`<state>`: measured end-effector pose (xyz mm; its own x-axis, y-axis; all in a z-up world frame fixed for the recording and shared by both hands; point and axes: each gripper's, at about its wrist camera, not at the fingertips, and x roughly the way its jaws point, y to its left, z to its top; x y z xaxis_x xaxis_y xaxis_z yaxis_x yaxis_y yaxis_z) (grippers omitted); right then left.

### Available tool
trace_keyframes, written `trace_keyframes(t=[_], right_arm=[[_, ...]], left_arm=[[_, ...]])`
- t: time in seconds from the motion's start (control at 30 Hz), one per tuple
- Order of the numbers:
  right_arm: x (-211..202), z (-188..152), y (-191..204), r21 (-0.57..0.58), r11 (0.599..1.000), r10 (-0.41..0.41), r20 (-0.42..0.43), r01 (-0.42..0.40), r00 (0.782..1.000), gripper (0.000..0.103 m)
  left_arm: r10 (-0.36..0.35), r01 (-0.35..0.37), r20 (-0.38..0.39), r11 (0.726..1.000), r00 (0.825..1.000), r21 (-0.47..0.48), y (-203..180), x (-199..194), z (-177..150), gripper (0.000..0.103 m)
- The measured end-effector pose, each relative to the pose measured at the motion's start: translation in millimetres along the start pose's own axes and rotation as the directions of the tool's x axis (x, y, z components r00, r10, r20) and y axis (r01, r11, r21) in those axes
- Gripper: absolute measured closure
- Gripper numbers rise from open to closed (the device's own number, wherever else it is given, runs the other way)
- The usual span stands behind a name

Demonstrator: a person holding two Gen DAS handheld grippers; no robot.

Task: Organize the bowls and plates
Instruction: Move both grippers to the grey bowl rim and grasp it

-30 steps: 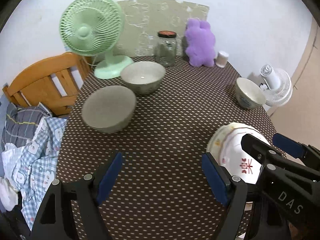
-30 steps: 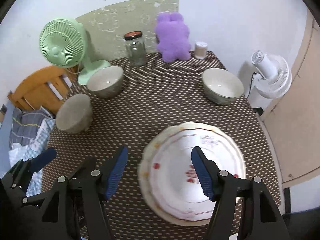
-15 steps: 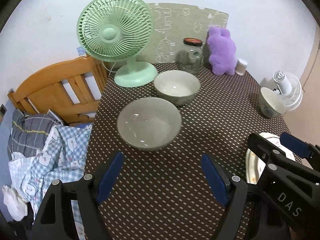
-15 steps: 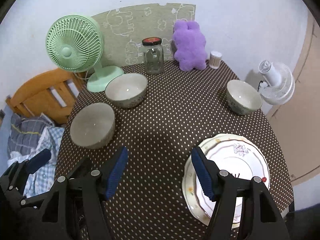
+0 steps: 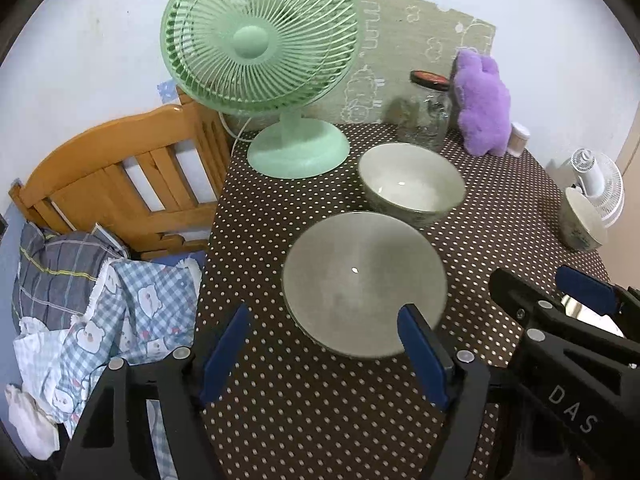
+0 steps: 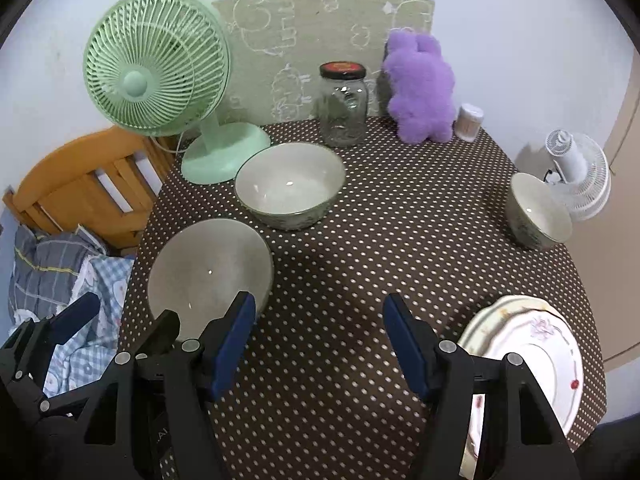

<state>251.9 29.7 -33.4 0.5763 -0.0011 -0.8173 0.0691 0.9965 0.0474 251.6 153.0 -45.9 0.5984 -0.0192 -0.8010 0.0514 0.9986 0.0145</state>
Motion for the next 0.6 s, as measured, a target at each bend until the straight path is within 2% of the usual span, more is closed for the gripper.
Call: trace_keyframes(t=[0.2, 0.4, 0.6], right_arm=[[29.0, 11.4, 14.0, -0.014, 1.0, 0.015, -0.024, -0.016, 1.0, 0.034], [60.3, 20.0, 24.4, -0.018, 1.0, 0.009, -0.063, -0.01, 0.998, 0.036], [85.4, 21.8, 34.7, -0.03, 0.999, 0.019, -0.101, -0.022, 0.995, 0.053]], left_arm=[[0.001, -0.001, -0.014, 1.0, 1.0, -0.01, 11.2, 28.7, 7.6, 0.027], [0.016, -0.018, -0.049, 0.999, 0.999, -0.04, 17.6, 58.1, 12.2, 0.034], [0.005, -0.006, -0.075, 1.0, 0.997, -0.002, 10.6, 76.0, 10.6, 0.049]])
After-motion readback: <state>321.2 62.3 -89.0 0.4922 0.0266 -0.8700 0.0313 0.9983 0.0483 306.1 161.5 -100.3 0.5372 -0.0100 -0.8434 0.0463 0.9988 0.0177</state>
